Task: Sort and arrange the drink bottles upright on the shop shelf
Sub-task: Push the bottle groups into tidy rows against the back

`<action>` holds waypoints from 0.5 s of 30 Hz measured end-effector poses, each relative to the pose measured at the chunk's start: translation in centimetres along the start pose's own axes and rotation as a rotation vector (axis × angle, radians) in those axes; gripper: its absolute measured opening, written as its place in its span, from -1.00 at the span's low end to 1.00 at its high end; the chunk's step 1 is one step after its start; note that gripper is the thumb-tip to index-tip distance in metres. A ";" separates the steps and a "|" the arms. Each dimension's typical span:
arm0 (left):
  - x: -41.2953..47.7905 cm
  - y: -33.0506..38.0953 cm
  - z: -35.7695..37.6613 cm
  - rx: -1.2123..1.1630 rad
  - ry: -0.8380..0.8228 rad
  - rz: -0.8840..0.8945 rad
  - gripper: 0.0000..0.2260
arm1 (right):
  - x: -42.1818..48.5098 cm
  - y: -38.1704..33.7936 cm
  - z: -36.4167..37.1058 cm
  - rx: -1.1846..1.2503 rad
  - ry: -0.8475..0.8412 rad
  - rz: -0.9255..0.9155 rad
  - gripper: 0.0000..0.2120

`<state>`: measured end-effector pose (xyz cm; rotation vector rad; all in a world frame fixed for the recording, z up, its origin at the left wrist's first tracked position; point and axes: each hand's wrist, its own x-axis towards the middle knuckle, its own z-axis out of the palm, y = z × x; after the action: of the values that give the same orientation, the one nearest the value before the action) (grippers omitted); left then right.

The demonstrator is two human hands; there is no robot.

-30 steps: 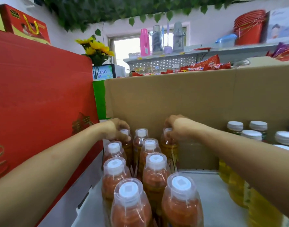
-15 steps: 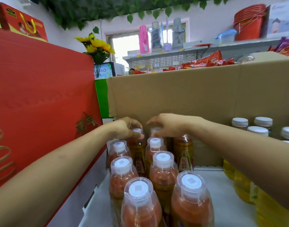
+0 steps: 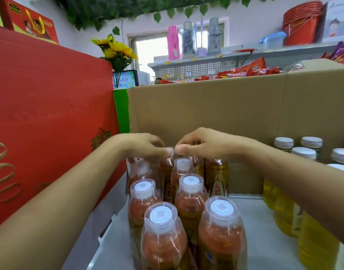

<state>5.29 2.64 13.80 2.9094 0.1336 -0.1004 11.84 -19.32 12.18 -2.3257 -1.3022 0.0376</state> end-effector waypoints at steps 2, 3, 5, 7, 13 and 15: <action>-2.1 -0.4 -0.4 0.076 -0.118 -0.038 -0.43 | -0.4 -0.8 0.6 -0.066 -0.179 0.033 -0.59; -2.9 -0.4 -0.2 0.071 -0.145 -0.038 -0.51 | -0.3 -0.9 1.0 -0.121 -0.190 0.021 -0.58; -3.6 -0.6 0.4 0.060 -0.066 0.022 -0.68 | -0.3 -0.8 1.3 -0.160 -0.135 -0.001 -0.58; -3.7 -0.4 1.1 0.031 0.044 0.113 -0.78 | -0.7 -0.2 1.0 -0.170 -0.086 0.014 -0.59; -2.0 2.5 3.2 -0.037 0.159 0.259 -0.78 | -1.9 2.2 0.0 -0.189 -0.021 0.089 -0.59; -1.2 3.4 3.6 0.007 0.179 0.271 -0.72 | -1.8 2.4 0.3 -0.197 -0.014 0.093 -0.59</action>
<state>4.24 -1.59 11.18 2.9062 -0.2323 0.2052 12.70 -21.74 10.56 -2.5556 -1.2527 -0.0470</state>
